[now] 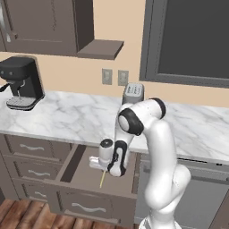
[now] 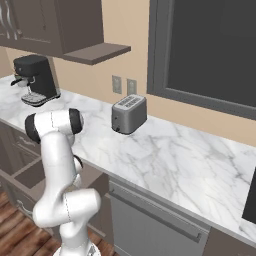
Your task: Take a straw from the drawer in front and place it inside the glass cup on the dining counter.
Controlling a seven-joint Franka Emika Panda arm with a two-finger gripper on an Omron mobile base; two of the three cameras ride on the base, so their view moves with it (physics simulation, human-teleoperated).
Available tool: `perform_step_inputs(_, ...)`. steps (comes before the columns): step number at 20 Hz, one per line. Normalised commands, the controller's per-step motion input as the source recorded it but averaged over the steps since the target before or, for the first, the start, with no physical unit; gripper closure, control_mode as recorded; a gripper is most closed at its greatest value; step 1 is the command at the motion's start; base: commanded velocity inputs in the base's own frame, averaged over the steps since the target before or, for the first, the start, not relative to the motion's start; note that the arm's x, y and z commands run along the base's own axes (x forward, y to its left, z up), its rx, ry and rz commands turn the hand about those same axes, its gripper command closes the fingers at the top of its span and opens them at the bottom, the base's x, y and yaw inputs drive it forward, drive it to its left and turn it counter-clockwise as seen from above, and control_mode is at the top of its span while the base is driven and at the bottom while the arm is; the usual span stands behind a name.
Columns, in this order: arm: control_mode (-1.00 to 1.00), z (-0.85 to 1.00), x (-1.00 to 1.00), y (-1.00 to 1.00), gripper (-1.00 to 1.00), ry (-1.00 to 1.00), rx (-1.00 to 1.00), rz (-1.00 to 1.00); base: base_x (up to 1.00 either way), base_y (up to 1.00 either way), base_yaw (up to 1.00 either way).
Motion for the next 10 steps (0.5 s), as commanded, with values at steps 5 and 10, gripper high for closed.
perform_step_inputs(5,-1.0,0.93,-0.48,0.0,1.0,-0.14,0.04,0.0,0.0,0.0,0.0)
perform_step_inputs(10,-1.0,1.0,-0.63,0.0,1.0,-0.05,0.0,0.0,0.0,0.0,0.0)
